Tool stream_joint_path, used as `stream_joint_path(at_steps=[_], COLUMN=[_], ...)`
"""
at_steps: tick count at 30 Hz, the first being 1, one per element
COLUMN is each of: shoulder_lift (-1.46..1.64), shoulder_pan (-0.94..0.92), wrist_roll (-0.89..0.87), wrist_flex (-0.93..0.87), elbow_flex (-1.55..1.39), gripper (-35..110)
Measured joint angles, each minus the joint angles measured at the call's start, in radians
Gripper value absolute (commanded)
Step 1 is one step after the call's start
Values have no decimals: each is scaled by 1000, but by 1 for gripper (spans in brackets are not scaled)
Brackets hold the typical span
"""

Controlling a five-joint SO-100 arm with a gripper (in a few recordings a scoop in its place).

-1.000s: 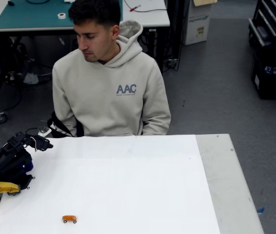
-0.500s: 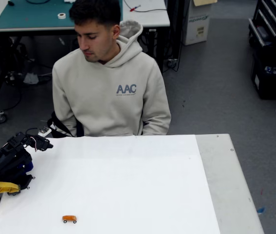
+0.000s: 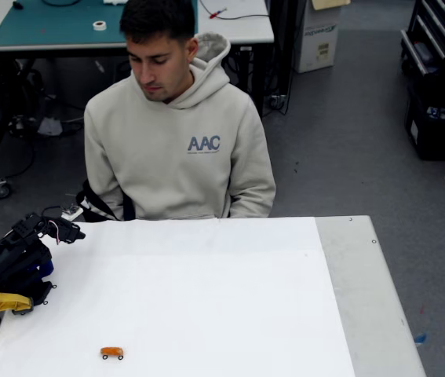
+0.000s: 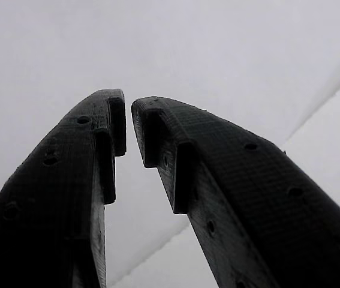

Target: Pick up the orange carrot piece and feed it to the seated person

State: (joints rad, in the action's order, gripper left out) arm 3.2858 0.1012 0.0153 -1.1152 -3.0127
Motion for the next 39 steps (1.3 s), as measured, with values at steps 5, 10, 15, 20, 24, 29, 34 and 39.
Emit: stream_joint_path(at_steps=[5, 10, 15, 20, 24, 29, 34, 39], shoulder_lift=[-5, -109, -265, -482, -666, -890, -1112, -1312], shoulder_pan=[0, -37, -98, -158, -233, -354, -500, -652], wrist_roll=[8, 8, 6, 6, 6, 12, 17, 18], wrist_flex=[0, 0, 0, 0, 0, 0, 0, 0], elbow_flex=[0, 78, 256, 433, 560, 729, 911, 1075], gripper=[-2, -2, -2, -2, -2, -2, -2, -2])
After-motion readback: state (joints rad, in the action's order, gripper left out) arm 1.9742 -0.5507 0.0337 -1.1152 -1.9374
